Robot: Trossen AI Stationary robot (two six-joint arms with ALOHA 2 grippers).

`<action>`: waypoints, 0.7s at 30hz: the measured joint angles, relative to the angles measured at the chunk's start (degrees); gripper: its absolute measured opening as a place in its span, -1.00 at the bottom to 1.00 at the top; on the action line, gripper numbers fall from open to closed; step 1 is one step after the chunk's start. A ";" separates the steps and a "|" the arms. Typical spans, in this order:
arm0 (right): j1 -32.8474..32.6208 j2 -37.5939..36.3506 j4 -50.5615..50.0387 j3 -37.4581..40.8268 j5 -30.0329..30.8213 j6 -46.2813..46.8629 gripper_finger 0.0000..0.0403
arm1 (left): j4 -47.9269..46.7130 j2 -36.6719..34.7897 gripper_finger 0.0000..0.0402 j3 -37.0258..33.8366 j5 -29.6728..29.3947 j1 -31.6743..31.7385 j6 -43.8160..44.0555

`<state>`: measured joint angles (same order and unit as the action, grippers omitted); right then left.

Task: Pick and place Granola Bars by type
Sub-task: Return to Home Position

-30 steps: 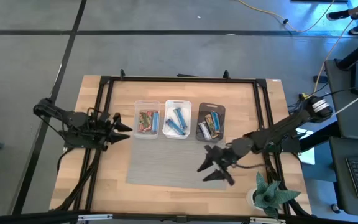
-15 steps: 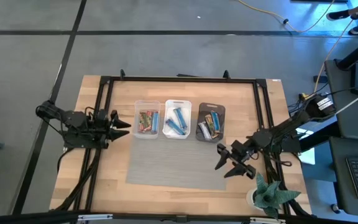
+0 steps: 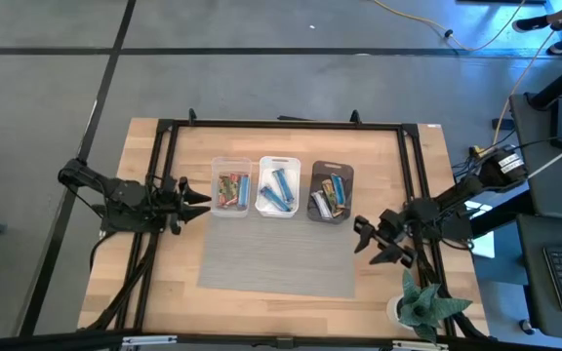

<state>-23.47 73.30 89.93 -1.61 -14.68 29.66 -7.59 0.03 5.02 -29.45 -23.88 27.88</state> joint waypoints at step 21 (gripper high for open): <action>8.91 -12.59 -4.43 1.32 -7.87 1.33 0.12 | -0.37 0.00 -0.15 0.00 2.53 0.00 0.04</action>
<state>-14.55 60.70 85.50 -0.30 -22.55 30.99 -7.97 0.03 5.02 -26.92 -23.88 27.92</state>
